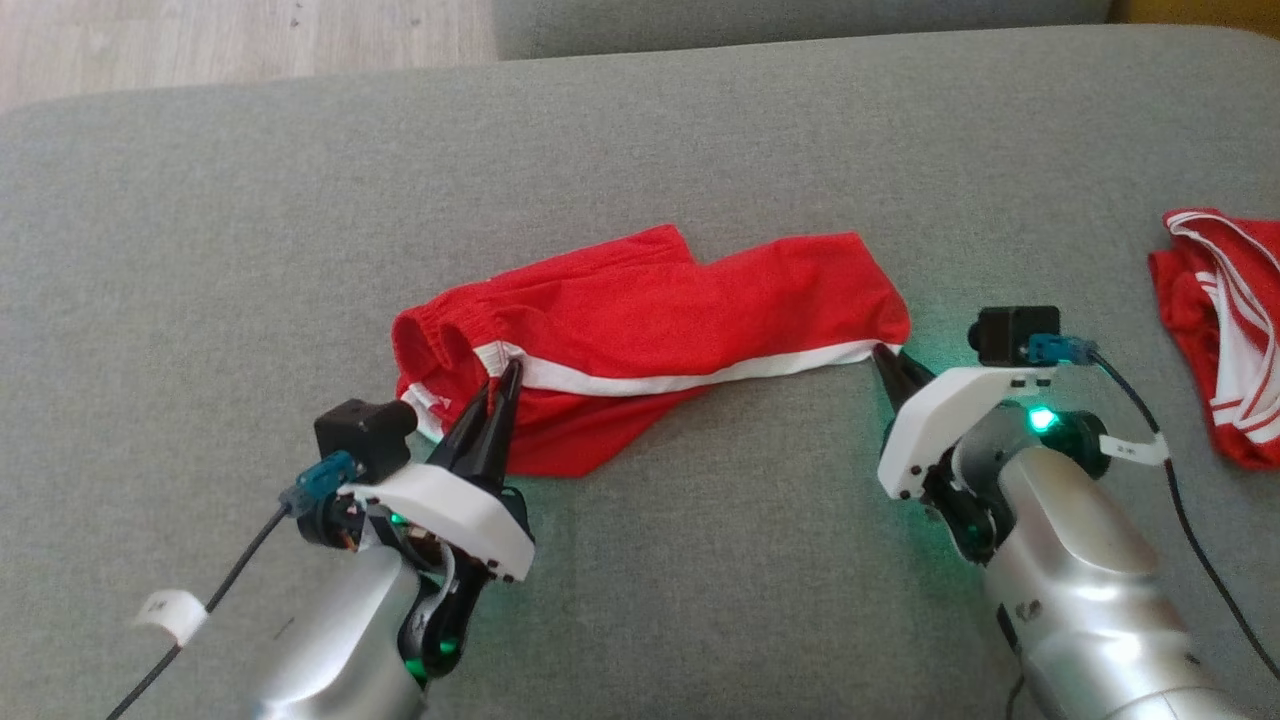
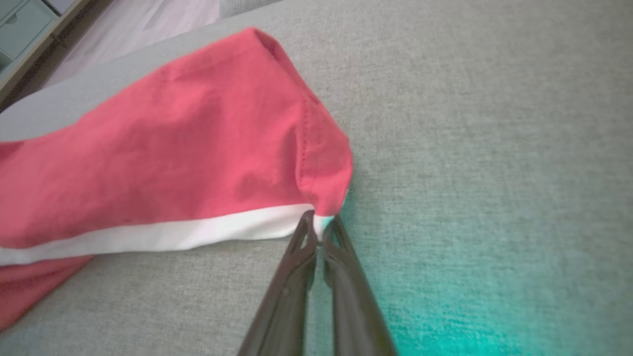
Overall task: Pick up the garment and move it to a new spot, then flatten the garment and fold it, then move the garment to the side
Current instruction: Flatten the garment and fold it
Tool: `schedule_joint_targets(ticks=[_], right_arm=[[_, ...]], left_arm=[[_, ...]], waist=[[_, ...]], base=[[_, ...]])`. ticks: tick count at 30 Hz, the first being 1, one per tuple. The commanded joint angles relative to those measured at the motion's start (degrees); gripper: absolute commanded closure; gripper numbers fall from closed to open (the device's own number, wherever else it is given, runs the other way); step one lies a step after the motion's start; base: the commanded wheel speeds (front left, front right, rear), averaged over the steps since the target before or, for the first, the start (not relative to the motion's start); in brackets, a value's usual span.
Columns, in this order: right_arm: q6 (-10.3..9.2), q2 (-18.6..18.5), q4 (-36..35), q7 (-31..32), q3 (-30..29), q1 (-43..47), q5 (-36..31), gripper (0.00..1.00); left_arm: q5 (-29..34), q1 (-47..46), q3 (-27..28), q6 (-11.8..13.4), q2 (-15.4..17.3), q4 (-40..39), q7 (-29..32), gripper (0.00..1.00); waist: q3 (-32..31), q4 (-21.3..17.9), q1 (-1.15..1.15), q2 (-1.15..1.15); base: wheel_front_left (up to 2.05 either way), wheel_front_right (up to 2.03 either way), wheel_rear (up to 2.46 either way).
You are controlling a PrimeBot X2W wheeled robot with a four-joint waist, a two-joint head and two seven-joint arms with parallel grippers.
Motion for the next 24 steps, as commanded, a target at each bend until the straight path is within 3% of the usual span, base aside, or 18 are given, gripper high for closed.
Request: schedule_joint_targets(ticks=[1, 6, 12, 19, 24], right_arm=[[0.43, 0.6, -0.1, -0.5, 2.1, -2.5, 0.1, 1.0], [0.43, 0.6, 1.5, -4.2, 2.9, -4.7, 1.8, 1.0], [0.43, -0.1, -6.5, -8.2, 2.1, -5.3, 2.0, 1.0], [0.43, -5.3, -32.1, -2.8, -1.2, 0.2, 1.1, 1.0], [0.43, -6.2, -55.4, 6.5, -7.3, 6.4, -0.5, 1.0]], left_arm=[[0.2, -0.8, 1.6, 0.1, 1.6, -1.9, -0.1, 1.0], [-0.5, -0.4, 2.5, -0.2, 1.9, -3.3, -2.2, 1.0], [-4.2, -0.1, 6.7, -1.2, 3.9, -12.0, -5.3, 1.0], [-10.1, 0.7, 11.7, -1.2, 9.2, -31.2, -1.6, 1.0], [-15.2, 0.2, 13.9, 1.2, 12.7, -45.2, 5.4, 1.0]], waist=[[-0.2, 0.0, 0.0, 0.0], [-2.0, 0.1, 0.0, 0.0], [-4.8, -0.5, 0.0, 0.0], [-6.4, -1.3, 0.0, 0.0], [-5.4, -1.3, 0.0, 0.0]], base=[[0.0, 0.0, 0.0], [0.0, 0.0, 0.0], [0.0, 0.0, 0.0], [0.0, 0.0, 0.0], [0.0, 0.0, 0.0]])
